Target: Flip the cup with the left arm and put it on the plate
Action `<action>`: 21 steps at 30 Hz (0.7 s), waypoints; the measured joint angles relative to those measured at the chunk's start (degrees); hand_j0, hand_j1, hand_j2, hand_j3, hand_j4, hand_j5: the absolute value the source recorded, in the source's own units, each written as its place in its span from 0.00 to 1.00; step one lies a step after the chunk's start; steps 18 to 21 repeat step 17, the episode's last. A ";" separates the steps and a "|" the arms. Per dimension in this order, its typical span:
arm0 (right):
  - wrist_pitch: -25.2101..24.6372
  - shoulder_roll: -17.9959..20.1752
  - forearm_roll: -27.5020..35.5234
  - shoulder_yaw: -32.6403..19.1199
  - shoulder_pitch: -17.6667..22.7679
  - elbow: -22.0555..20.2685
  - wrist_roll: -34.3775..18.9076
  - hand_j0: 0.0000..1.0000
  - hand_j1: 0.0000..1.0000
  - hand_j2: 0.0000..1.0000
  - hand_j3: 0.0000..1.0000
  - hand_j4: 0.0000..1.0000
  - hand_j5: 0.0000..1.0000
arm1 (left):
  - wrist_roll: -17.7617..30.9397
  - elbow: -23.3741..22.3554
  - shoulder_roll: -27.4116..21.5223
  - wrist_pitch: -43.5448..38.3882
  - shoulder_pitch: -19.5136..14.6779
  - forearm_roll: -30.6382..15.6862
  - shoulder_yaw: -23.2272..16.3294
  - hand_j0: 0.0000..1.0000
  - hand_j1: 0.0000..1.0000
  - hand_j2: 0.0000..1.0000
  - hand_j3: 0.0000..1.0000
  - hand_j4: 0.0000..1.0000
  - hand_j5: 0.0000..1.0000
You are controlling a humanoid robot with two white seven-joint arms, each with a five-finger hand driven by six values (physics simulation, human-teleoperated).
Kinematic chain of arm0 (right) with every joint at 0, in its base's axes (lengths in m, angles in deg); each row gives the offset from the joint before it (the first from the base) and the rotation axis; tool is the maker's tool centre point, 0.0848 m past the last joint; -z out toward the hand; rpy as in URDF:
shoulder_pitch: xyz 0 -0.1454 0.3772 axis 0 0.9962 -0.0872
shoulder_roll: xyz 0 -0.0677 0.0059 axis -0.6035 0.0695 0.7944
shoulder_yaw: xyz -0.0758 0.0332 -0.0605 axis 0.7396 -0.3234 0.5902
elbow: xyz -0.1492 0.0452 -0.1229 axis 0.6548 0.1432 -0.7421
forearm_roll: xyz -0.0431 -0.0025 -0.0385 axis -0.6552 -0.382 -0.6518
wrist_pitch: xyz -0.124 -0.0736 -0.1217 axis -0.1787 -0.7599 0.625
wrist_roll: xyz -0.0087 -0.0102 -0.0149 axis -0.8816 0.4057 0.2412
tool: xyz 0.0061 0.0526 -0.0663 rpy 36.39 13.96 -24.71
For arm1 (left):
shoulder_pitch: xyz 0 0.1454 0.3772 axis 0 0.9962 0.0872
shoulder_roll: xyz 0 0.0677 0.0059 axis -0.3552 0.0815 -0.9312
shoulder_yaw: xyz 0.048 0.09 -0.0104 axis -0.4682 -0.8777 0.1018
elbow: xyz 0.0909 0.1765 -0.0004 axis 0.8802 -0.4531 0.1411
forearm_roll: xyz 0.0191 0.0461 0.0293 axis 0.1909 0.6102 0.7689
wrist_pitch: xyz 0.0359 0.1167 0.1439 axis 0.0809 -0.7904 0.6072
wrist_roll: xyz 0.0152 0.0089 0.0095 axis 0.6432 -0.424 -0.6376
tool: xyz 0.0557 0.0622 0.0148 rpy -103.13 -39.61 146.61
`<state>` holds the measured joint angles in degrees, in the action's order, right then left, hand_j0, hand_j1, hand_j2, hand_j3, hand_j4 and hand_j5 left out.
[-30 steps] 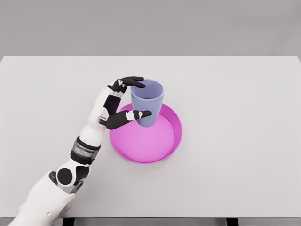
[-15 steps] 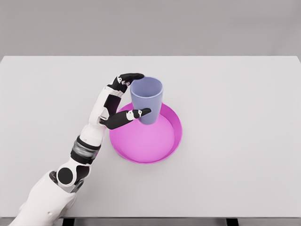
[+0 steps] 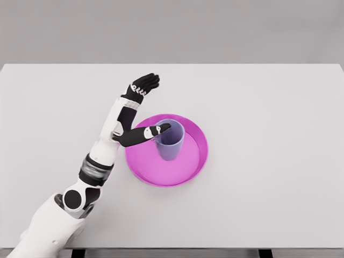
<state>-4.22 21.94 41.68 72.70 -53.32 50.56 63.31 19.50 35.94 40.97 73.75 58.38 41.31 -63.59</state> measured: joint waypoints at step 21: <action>0.01 0.00 0.00 0.00 0.00 0.00 0.00 1.00 1.00 1.00 1.00 1.00 1.00 | -0.26 -2.44 -39.57 0.00 -8.44 1.61 -3.91 1.00 1.00 1.00 1.00 1.00 1.00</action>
